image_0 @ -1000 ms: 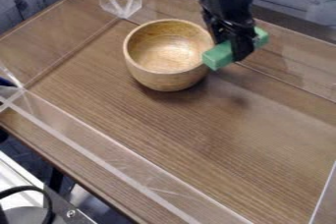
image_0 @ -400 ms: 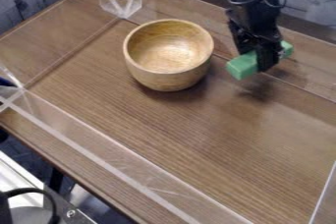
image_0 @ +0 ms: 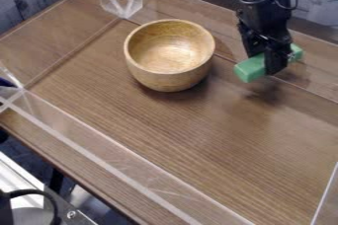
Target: Put the green block in the brown bowl
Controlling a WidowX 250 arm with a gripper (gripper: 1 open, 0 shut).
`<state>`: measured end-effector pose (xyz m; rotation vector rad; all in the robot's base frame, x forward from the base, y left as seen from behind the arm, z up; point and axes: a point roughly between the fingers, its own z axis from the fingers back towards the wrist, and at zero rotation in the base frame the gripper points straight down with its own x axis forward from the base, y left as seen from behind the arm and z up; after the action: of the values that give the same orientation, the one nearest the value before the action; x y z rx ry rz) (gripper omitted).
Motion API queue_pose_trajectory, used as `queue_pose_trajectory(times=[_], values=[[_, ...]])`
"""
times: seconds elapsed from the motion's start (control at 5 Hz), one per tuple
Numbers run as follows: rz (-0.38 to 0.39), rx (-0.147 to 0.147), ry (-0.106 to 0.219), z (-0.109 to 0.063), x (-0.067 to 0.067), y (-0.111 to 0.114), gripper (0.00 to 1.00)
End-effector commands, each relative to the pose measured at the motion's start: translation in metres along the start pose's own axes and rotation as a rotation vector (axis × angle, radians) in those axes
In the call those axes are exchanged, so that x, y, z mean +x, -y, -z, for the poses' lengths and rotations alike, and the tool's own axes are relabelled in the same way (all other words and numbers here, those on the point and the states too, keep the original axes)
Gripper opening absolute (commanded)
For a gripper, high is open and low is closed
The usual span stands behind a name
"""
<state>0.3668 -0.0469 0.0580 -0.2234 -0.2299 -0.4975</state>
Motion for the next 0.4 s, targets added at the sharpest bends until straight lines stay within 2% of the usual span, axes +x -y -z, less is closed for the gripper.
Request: queue_pose_trajectory(times=[0.0,0.2], values=[[0.021,0.063,0.119,-0.038,0.012,-0.012,0.0],[0.019,0.089,0.154,-0.048,0.003,-0.023,0.0]])
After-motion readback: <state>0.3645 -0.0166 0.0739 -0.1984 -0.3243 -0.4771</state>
